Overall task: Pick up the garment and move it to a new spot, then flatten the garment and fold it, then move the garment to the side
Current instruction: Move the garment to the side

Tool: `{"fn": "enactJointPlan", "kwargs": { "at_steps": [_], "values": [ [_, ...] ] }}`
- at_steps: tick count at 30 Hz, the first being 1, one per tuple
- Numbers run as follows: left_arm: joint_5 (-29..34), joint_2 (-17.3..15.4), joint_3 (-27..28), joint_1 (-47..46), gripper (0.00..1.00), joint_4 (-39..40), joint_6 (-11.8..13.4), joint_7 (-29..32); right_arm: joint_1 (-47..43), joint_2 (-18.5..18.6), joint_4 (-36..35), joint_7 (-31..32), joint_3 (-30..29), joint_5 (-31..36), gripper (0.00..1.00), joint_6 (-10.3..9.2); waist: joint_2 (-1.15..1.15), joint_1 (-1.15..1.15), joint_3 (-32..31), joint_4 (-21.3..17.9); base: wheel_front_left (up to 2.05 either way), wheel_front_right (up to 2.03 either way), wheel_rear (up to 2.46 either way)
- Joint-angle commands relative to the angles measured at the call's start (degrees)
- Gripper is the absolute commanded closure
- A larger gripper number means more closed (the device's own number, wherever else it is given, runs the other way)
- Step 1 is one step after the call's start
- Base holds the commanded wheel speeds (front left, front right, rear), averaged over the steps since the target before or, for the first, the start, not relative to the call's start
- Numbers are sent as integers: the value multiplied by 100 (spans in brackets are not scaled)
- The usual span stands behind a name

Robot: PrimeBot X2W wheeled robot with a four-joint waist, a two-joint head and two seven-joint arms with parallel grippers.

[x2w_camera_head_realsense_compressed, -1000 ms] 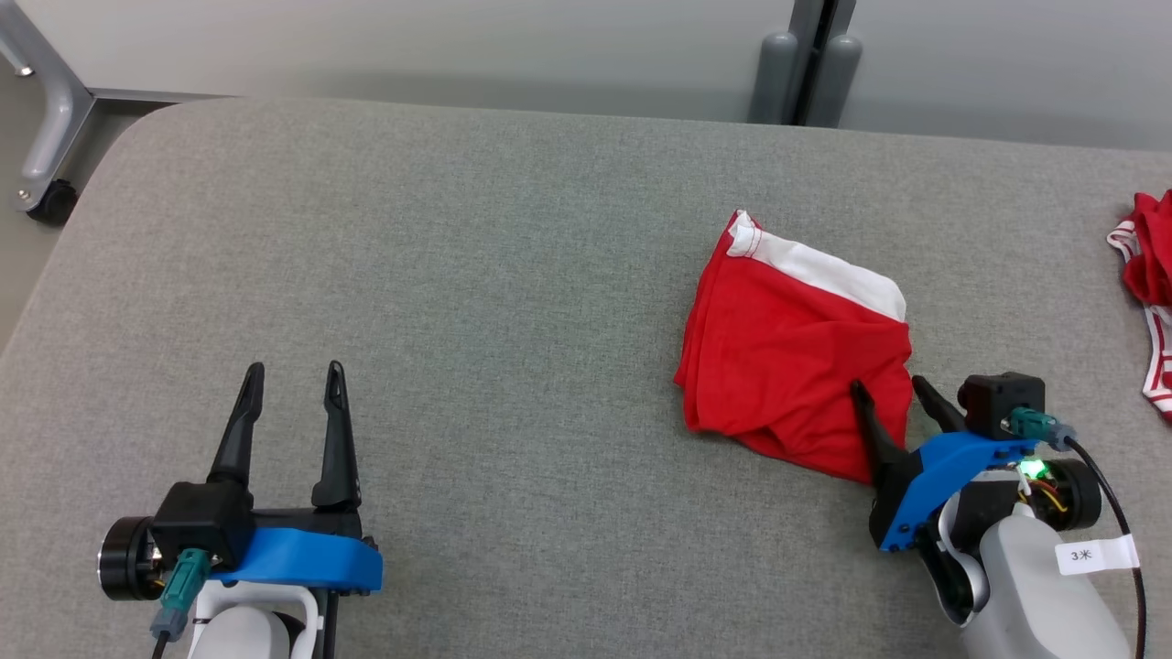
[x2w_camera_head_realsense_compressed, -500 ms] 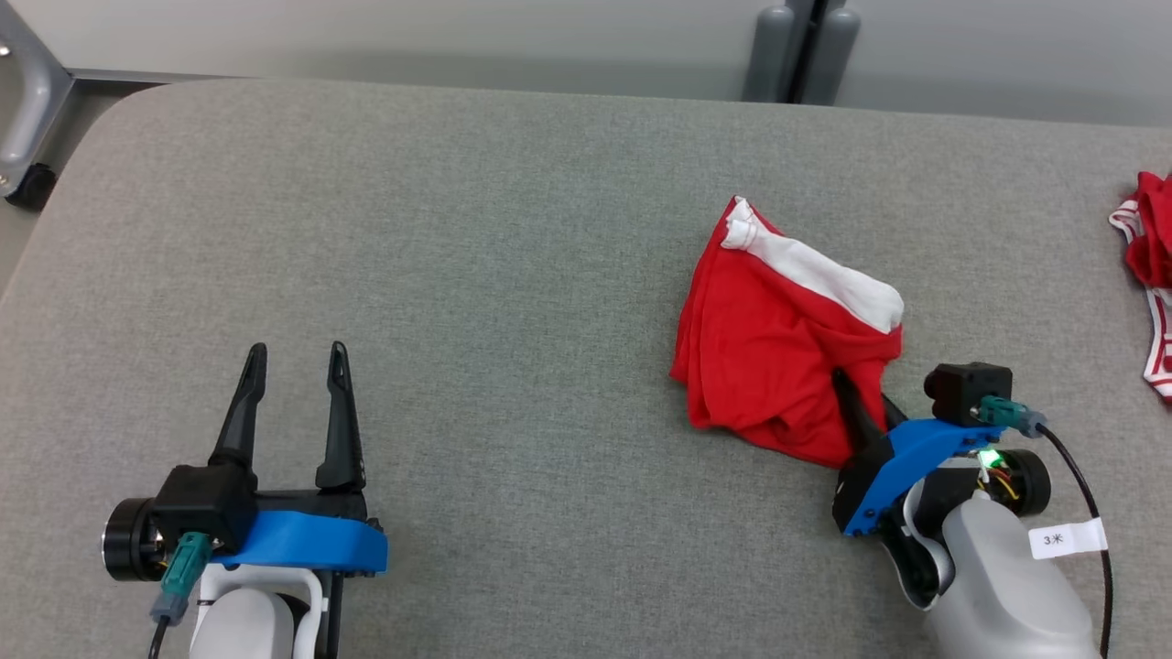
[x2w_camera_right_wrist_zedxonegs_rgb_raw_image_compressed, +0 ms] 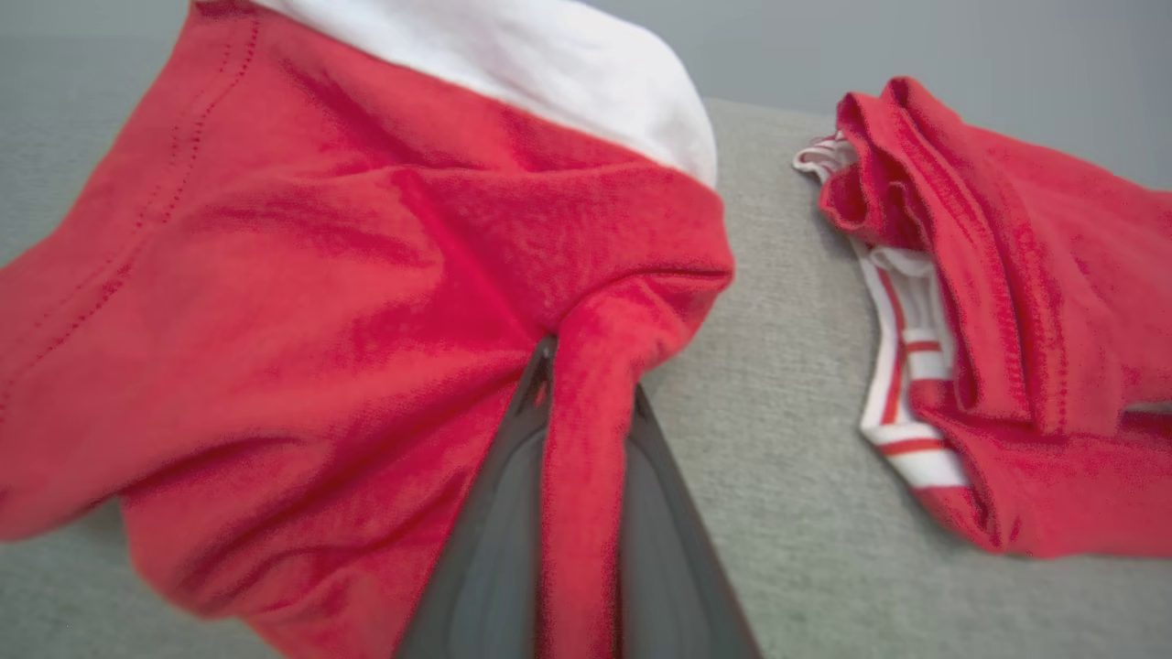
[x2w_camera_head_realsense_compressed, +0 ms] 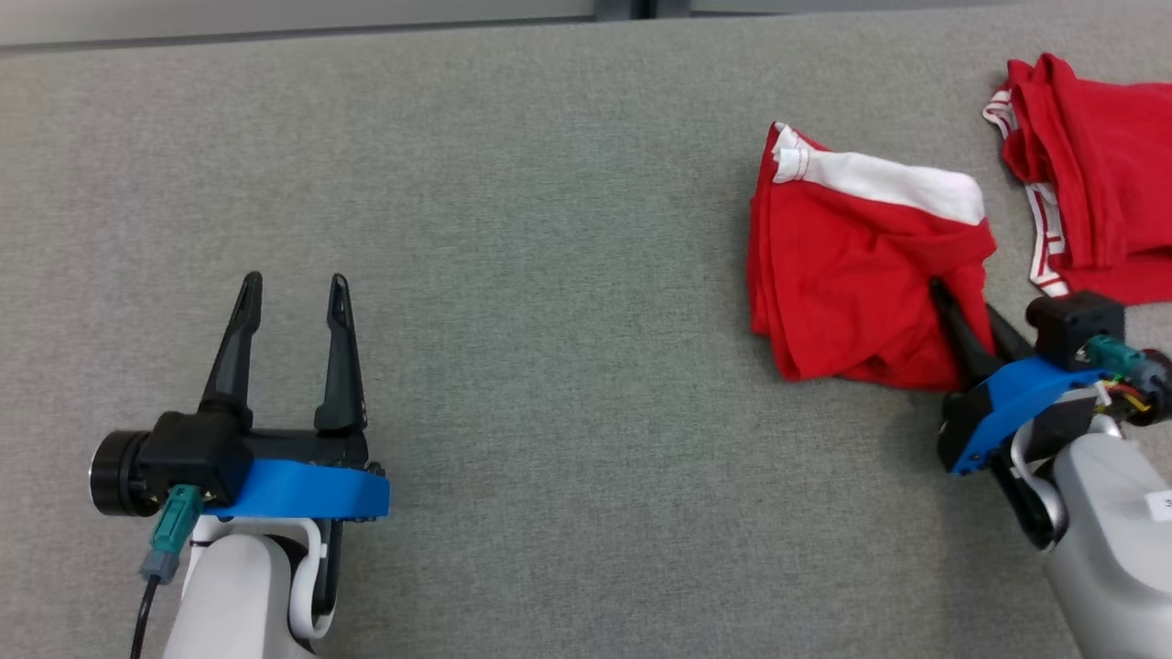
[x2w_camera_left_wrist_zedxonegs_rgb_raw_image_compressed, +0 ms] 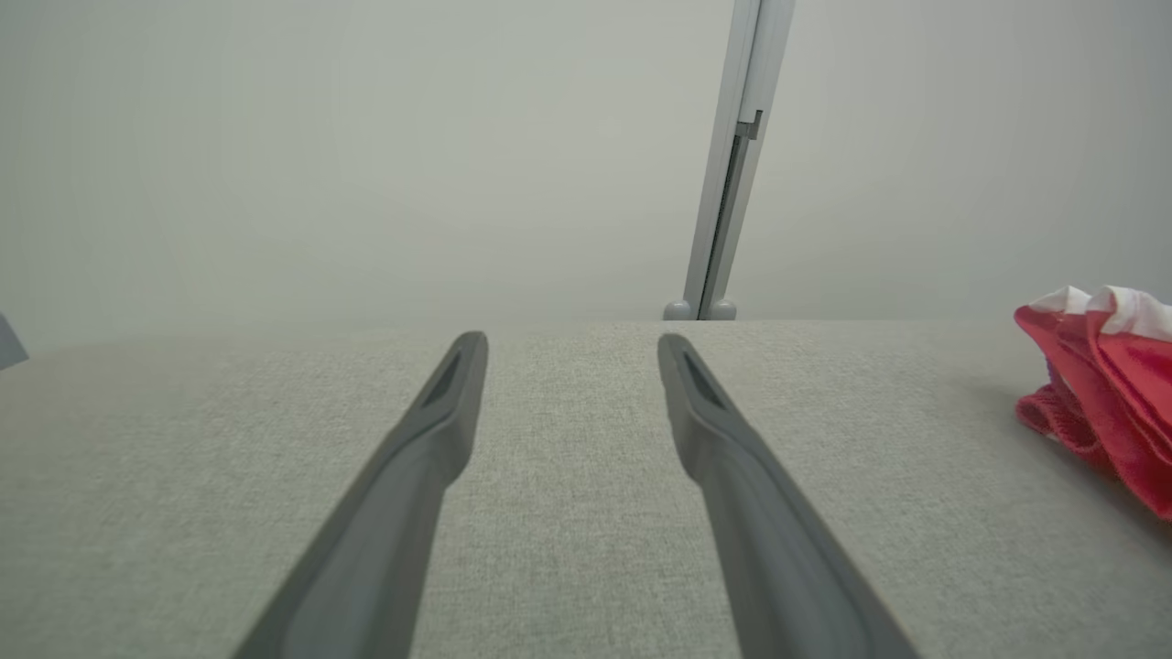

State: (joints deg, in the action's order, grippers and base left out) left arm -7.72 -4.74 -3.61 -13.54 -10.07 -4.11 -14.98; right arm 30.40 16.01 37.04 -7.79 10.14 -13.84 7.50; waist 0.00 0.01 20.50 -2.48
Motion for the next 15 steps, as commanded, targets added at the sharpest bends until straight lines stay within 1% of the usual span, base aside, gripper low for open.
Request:
{"fn": "enactJointPlan", "kwargs": {
  "at_steps": [1, 6, 10, 15],
  "values": [
    [41, -20, -10, -153, 0, 45, -26, -25, 59, 149, -123, -14, -10, -67, 100, 0, 0, -1, 56, -68, 0, 0, 0],
    [106, -88, -39, -391, 0, 130, -41, -26, 81, 592, -633, 105, -21, -119, 100, 1, 0, -1, 267, -294, 0, 0, 0],
    [124, -139, -39, -479, 0, 194, -35, -26, 241, 809, -939, 253, 23, -154, 100, 1, 0, -1, 369, -370, 0, 0, 0],
    [171, -208, -30, -508, 0, 357, -19, -25, 587, 1339, -1219, 555, 125, -67, 100, 1, 0, -1, 586, -435, 0, 0, 0]
  ]
}}
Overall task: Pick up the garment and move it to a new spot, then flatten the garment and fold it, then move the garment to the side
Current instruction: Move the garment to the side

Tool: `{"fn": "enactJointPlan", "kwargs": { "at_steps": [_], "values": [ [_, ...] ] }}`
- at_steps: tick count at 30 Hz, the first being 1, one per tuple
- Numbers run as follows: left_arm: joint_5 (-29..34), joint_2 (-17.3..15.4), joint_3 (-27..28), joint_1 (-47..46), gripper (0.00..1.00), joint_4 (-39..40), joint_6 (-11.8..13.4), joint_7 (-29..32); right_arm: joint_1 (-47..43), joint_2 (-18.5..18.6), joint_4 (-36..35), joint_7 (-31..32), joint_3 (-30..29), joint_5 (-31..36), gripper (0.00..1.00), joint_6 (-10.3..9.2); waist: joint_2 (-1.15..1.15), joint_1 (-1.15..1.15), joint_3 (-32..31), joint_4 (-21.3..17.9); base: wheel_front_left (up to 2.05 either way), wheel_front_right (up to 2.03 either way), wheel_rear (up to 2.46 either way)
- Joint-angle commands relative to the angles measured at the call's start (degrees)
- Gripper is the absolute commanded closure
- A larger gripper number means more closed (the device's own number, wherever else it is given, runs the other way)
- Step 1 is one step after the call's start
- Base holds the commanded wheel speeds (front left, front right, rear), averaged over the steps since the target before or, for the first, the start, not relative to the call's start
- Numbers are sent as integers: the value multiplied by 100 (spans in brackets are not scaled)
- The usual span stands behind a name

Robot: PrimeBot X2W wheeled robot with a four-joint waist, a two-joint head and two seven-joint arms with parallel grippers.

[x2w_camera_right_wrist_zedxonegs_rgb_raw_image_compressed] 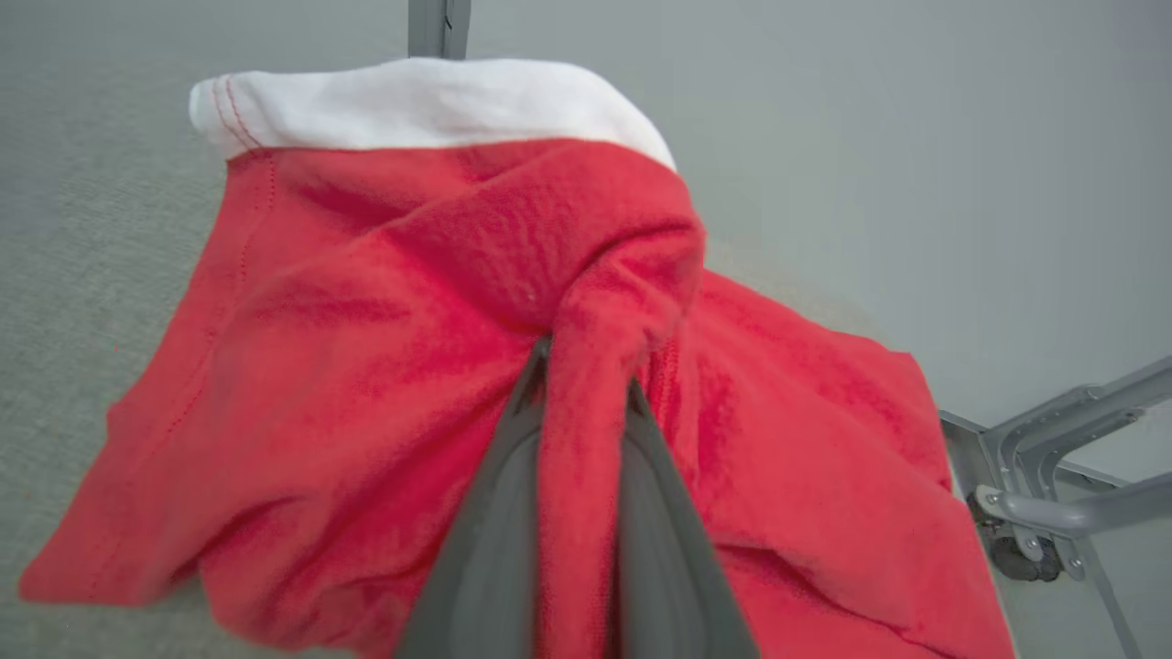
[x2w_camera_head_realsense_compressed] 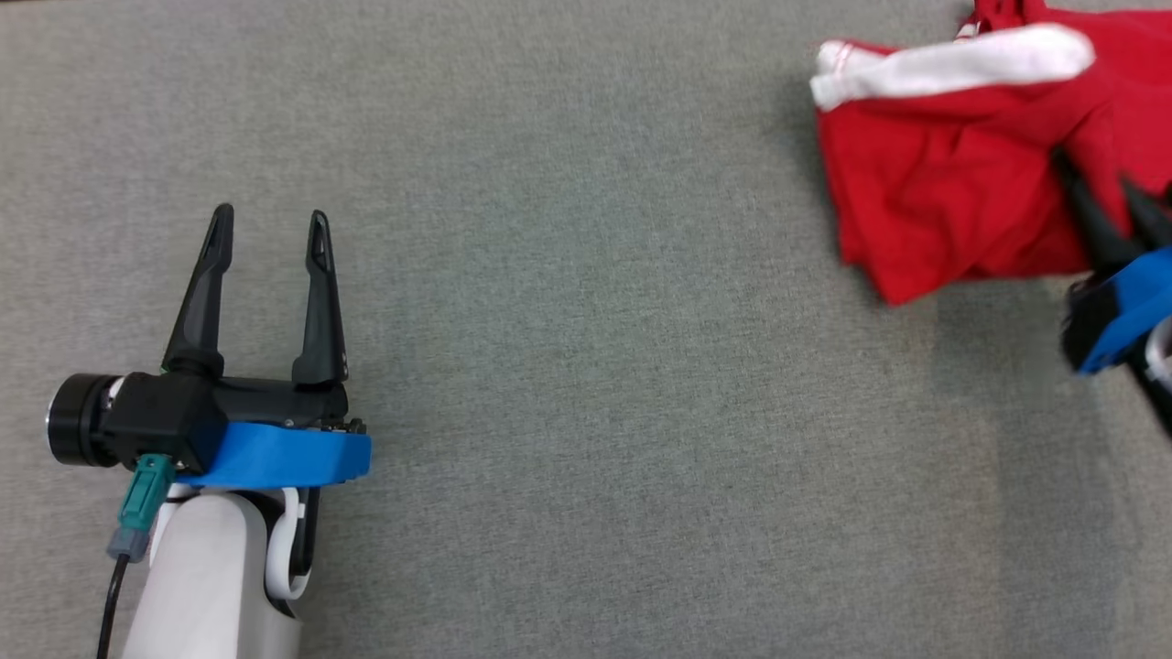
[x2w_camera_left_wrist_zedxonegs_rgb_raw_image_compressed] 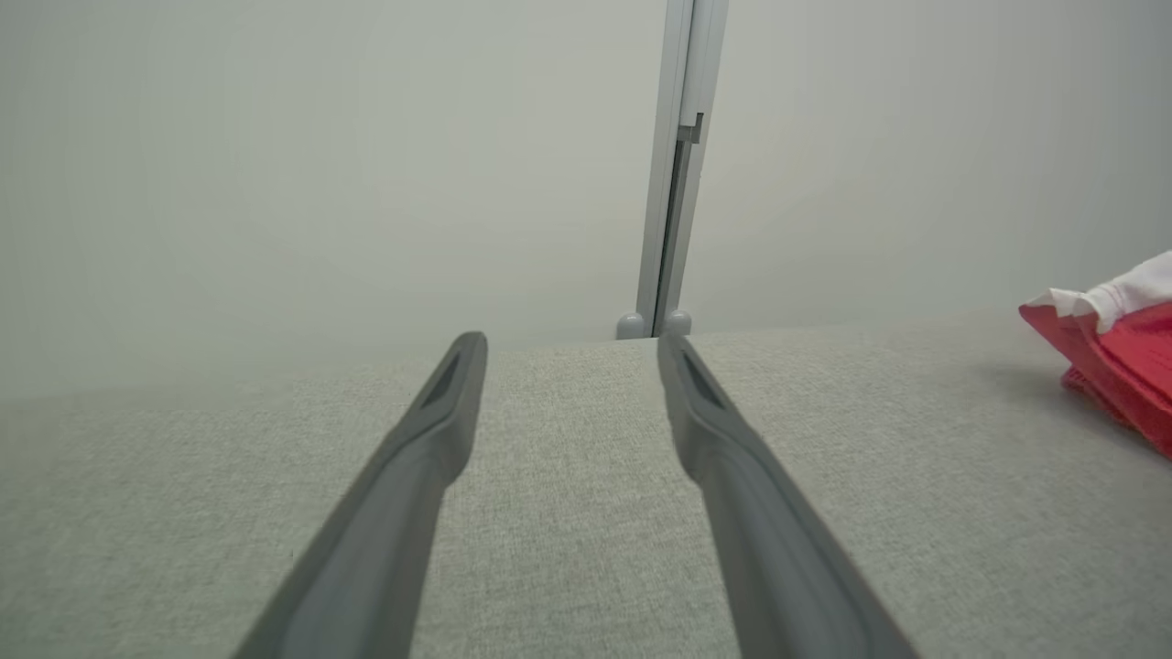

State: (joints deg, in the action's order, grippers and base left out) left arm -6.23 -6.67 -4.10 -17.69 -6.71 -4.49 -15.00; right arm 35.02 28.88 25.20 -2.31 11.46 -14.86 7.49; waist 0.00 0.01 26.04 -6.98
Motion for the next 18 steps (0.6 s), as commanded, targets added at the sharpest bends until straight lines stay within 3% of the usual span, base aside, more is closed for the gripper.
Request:
{"fn": "enactJointPlan", "kwargs": {
  "at_steps": [1, 10, 18],
  "values": [
    [27, -36, 23, -105, 0, 67, 24, -24, 215, 158, -98, 69, -1, 21, 100, 2, 0, -1, 96, -2, 0, 0, 0],
    [101, -162, -63, -276, 0, 481, 40, 92, 800, 1277, 115, 523, -139, -301, 100, 1, 0, -1, 571, -49, 0, 0, 0],
    [115, -250, -110, -328, 0, 811, 56, 224, 1334, 1829, 851, 604, -57, -345, 100, 1, 0, -1, 806, 3, 0, 0, 0]
  ]
}}
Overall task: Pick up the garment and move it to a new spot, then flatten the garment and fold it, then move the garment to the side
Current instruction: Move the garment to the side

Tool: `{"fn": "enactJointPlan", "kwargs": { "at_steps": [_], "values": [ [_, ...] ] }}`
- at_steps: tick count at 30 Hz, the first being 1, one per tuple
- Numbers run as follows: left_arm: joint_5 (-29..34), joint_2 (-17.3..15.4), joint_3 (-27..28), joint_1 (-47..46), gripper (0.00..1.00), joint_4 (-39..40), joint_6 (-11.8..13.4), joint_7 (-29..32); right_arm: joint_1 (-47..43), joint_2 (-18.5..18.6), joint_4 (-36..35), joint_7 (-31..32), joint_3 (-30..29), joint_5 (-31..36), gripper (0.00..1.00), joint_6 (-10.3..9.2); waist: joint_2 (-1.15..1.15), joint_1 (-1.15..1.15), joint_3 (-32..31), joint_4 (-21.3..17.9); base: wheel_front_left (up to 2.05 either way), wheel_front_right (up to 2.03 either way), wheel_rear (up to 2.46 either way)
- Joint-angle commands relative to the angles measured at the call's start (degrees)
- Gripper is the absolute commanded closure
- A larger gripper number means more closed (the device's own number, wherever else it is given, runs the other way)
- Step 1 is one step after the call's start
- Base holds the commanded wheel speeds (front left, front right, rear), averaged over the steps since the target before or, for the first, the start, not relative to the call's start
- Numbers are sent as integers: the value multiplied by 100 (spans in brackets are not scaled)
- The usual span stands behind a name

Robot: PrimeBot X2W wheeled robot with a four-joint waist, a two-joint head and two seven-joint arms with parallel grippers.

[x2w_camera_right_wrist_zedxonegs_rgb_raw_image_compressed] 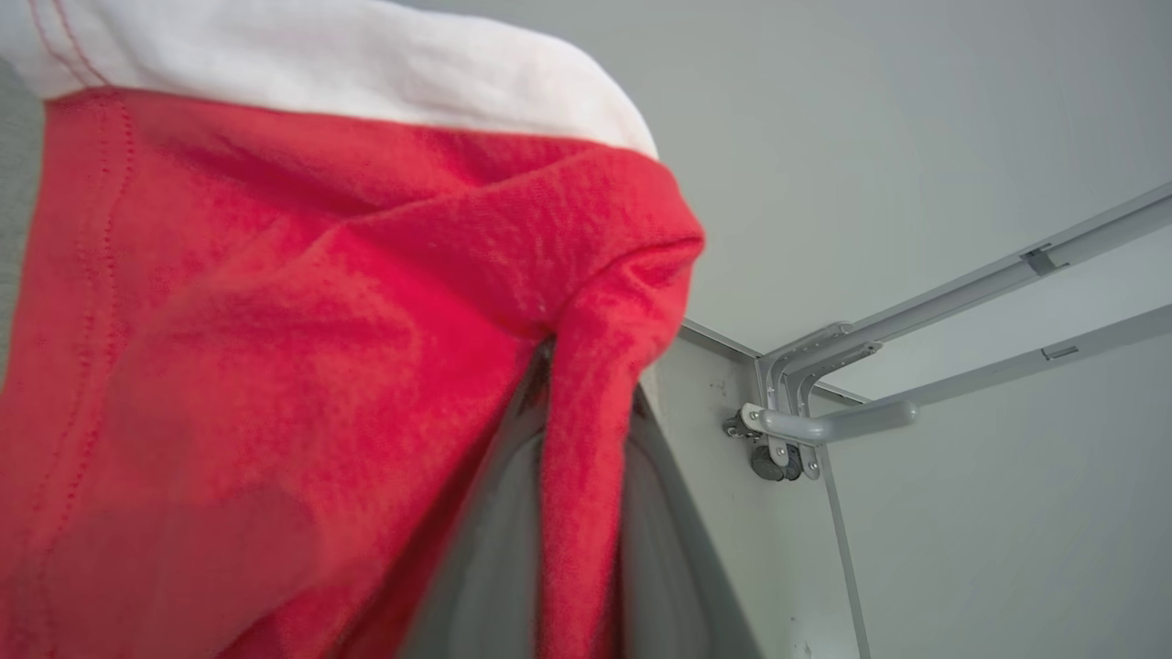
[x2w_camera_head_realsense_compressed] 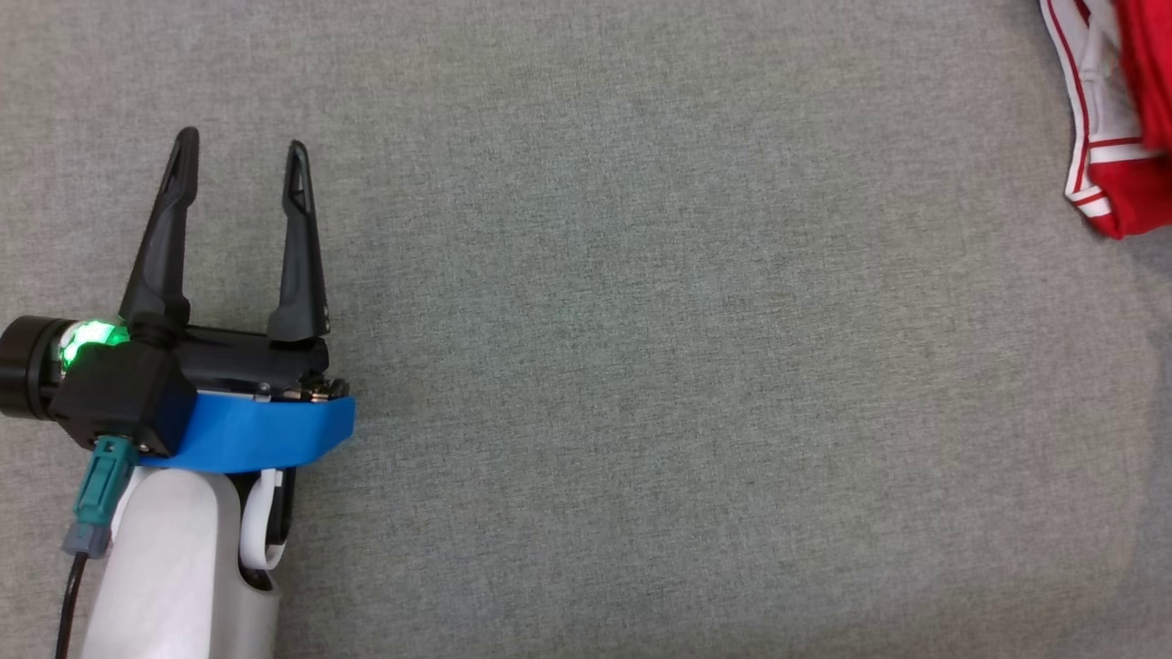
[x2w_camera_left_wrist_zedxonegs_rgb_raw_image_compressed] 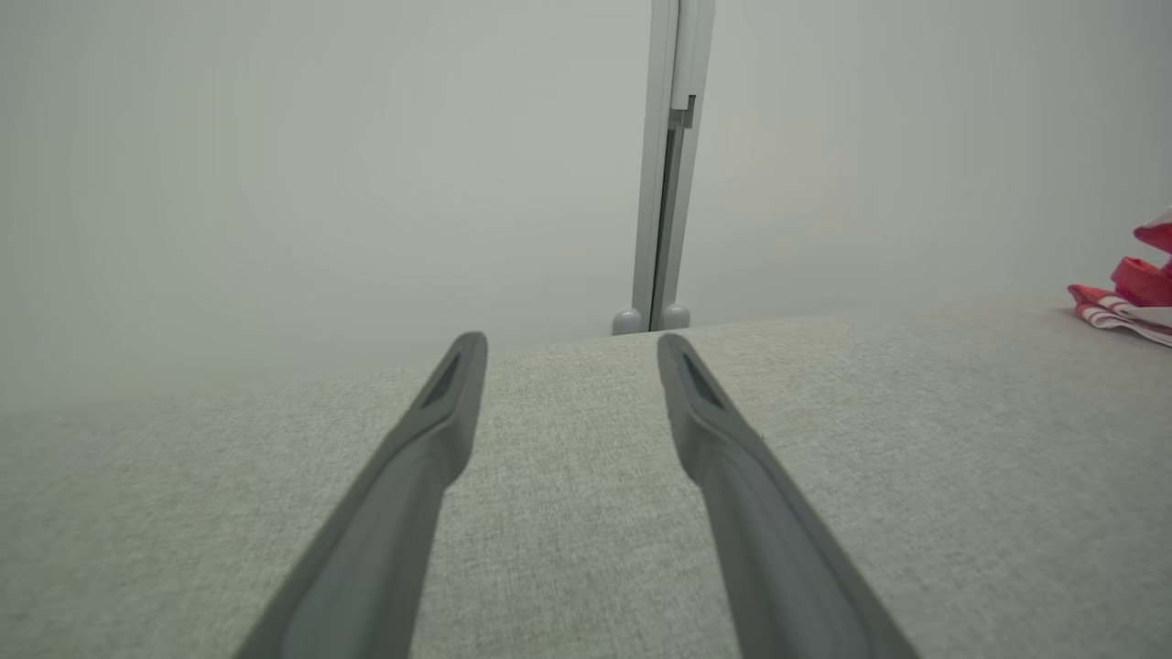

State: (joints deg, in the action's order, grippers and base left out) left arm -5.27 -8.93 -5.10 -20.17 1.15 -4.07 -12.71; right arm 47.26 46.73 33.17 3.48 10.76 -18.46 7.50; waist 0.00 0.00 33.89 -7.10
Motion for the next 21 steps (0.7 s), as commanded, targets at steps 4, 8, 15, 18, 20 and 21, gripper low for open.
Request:
{"fn": "enactJointPlan", "kwargs": {
  "at_steps": [4, 8, 15, 18, 20, 21],
  "values": [
    [19, -45, -36, -84, 0, 99, 44, 32, 410, 74, 408, 31, -43, 85, 100, 0, 0, 0, 76, 44, 0, 0, 0],
    [-3, -60, -35, -108, 0, 104, 63, 37, 653, 5, 751, 58, -102, 168, 100, 0, 0, 0, 126, 85, 0, 0, 0],
    [-48, -89, -33, -109, 0, 34, 96, 1, 948, -156, 1200, -38, -182, 478, 0, 0, 0, 0, 183, 137, 0, 0, 0],
    [-69, -82, -37, -120, 0, -18, 113, -13, 1096, -210, 1345, -145, -249, 746, 0, 0, 0, 0, 143, 162, 0, 0, 0],
    [-89, -80, -31, -86, 0, -72, 116, -45, 1160, -259, 1438, -235, -306, 941, 0, 0, 0, 0, 64, 179, 0, 0, 0],
    [-107, -70, -29, -56, 0, -114, 124, -58, 1179, -282, 1479, -291, -336, 1043, 0, 0, 0, 0, 0, 192, 0, 0, 0]
  ]
}}
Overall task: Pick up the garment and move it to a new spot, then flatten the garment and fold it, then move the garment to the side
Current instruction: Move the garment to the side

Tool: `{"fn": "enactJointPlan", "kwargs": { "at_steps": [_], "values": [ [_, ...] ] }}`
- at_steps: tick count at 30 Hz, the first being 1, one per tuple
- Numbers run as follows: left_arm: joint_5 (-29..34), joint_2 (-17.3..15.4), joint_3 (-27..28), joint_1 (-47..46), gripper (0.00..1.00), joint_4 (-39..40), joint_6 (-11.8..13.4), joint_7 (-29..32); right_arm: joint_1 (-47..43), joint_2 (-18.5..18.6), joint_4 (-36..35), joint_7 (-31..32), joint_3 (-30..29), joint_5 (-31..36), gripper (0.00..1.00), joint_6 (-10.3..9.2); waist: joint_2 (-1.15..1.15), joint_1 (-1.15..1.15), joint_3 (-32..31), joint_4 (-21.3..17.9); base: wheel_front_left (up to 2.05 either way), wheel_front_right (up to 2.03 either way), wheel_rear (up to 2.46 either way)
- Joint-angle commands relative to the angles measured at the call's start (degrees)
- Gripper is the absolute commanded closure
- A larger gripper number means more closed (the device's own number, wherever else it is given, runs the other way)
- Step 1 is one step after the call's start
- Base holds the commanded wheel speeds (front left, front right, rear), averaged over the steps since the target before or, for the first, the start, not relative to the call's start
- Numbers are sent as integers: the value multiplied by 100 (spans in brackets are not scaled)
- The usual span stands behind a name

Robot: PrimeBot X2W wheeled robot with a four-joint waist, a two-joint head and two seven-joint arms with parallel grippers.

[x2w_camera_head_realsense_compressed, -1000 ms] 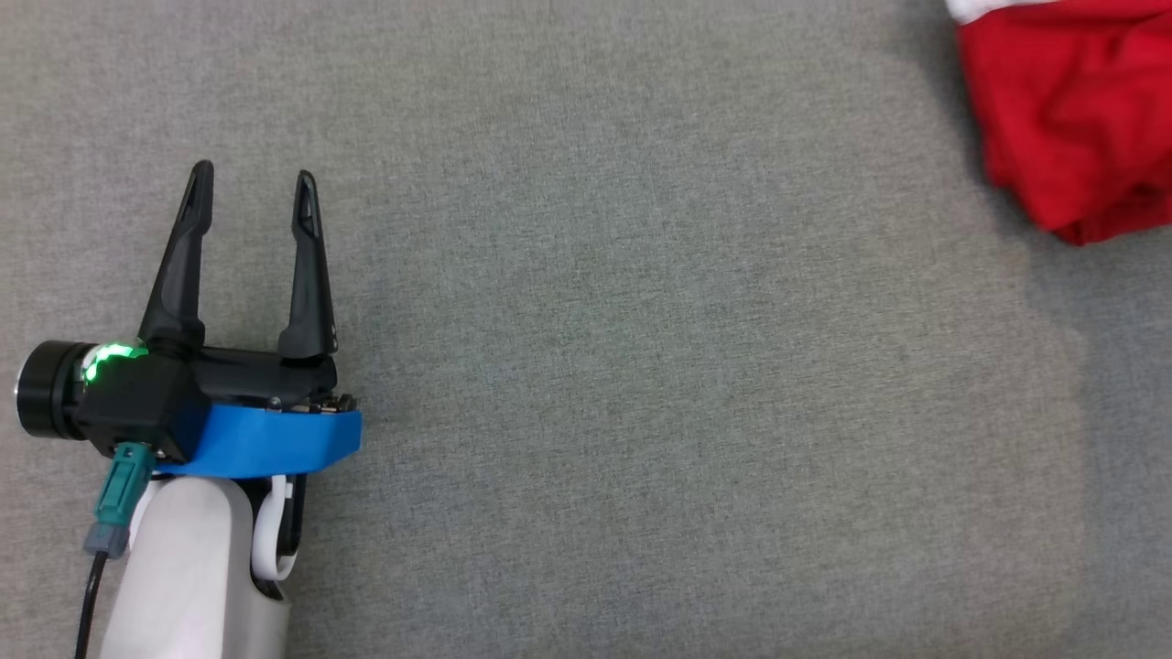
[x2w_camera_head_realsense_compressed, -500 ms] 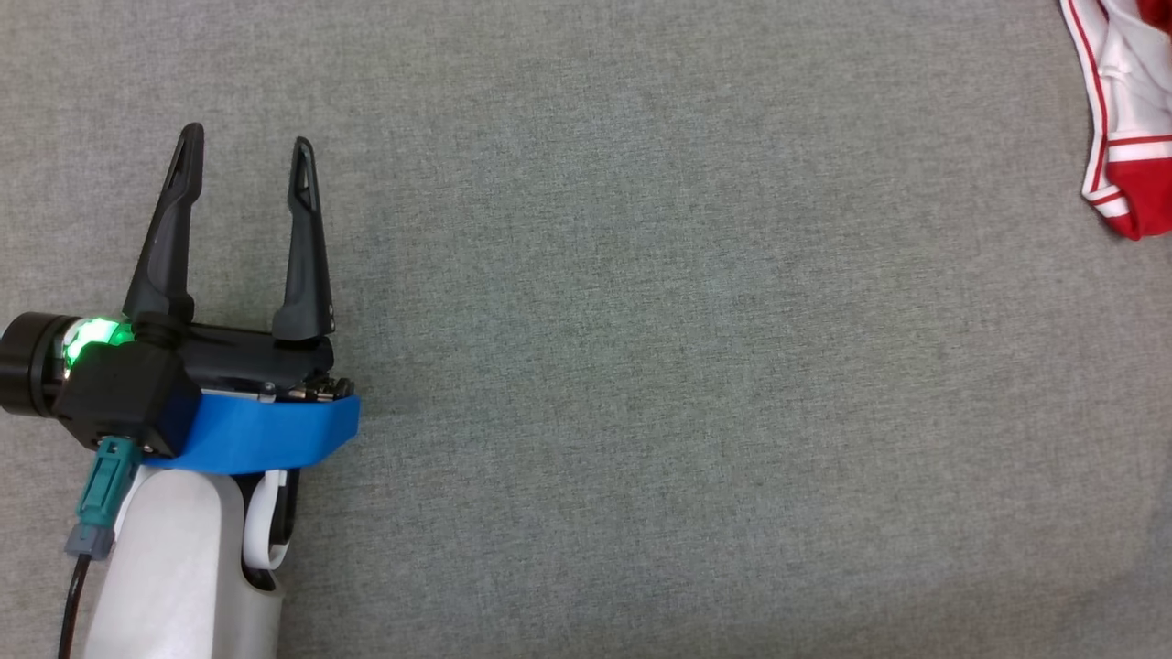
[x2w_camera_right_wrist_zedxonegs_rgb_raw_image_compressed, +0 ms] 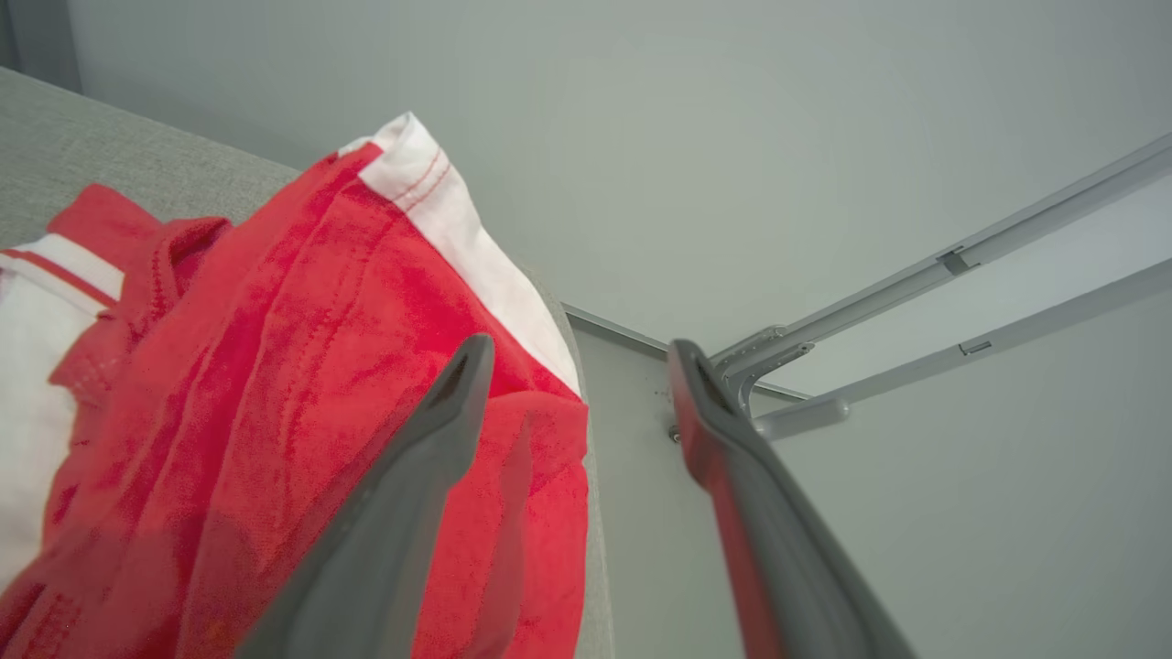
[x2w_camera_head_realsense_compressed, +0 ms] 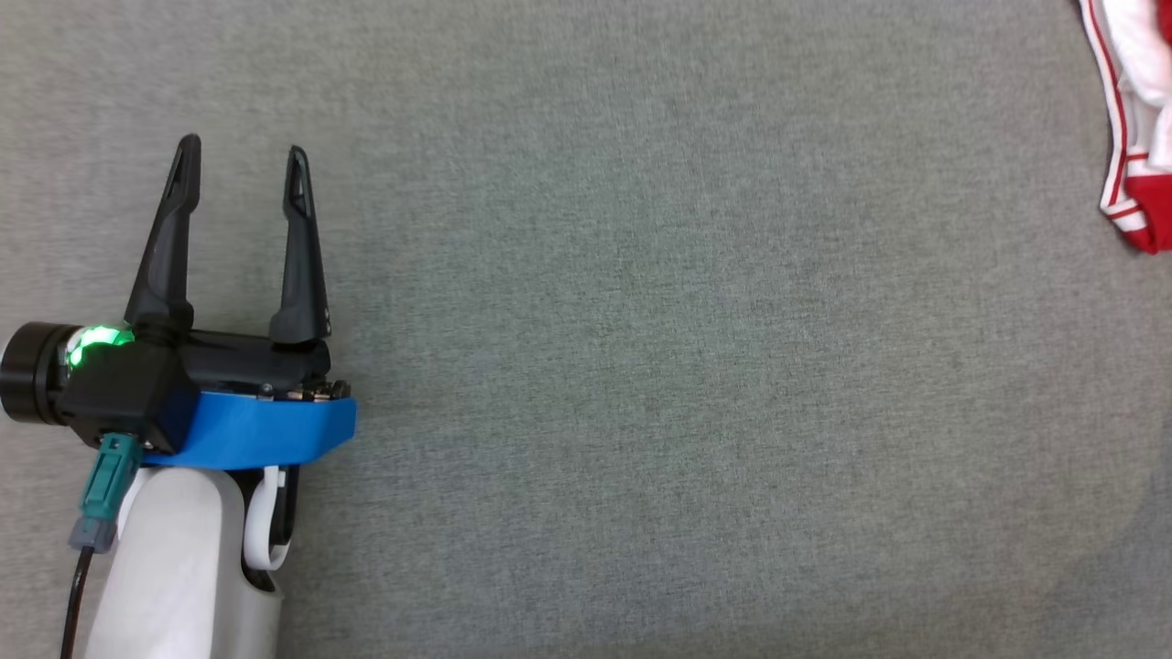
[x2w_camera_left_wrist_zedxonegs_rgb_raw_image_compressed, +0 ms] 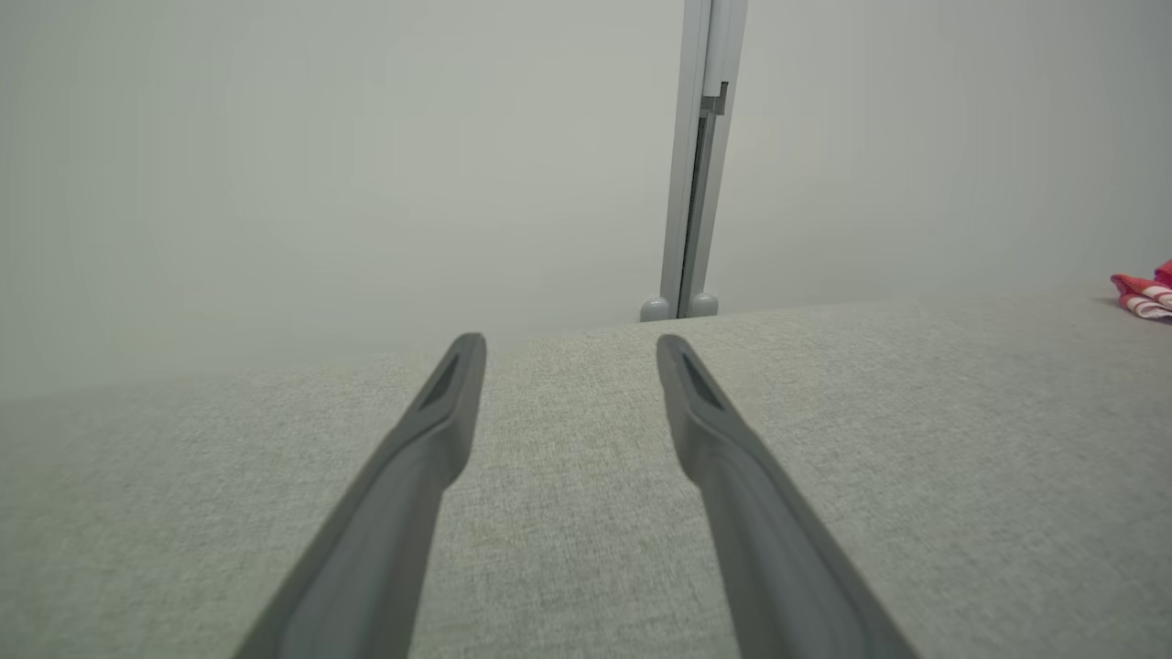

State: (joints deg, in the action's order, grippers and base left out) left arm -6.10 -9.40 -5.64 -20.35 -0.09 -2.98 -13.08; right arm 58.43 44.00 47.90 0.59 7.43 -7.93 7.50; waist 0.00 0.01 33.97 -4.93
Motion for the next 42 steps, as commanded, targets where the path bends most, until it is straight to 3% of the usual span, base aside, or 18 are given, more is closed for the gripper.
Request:
{"fn": "enactJointPlan", "kwargs": {
  "at_steps": [1, 9, 17, 27, 42],
  "values": [
    [-44, -14, 32, -1, 0, -24, 28, -32, 75, -36, 37, -54, -30, 64, 0, 0, 0, -1, -80, -8, 0, 0, 0],
    [-197, 57, 126, 445, 0, -330, 100, -150, -266, -610, -124, -944, -117, 29, 0, 1, 0, -1, -884, 82, 0, 0, 0],
    [-351, 98, 210, 943, 0, -512, 135, -185, -1047, -1575, -820, -1486, 155, -270, 0, 1, 0, -1, -1631, 190, 0, 0, 0],
    [-481, 164, 194, 1397, 0, -816, 165, -206, -2474, -2684, -1842, -1563, 238, -367, 0, 1, 0, -1, -2396, 319, 0, 0, 0],
    [-585, 193, 57, 1682, 0, -1205, 121, -211, -4654, -3682, -3334, -1234, -828, -123, 0, 1, 0, -1, -3026, 328, 0, 0, 0]
  ]
}}
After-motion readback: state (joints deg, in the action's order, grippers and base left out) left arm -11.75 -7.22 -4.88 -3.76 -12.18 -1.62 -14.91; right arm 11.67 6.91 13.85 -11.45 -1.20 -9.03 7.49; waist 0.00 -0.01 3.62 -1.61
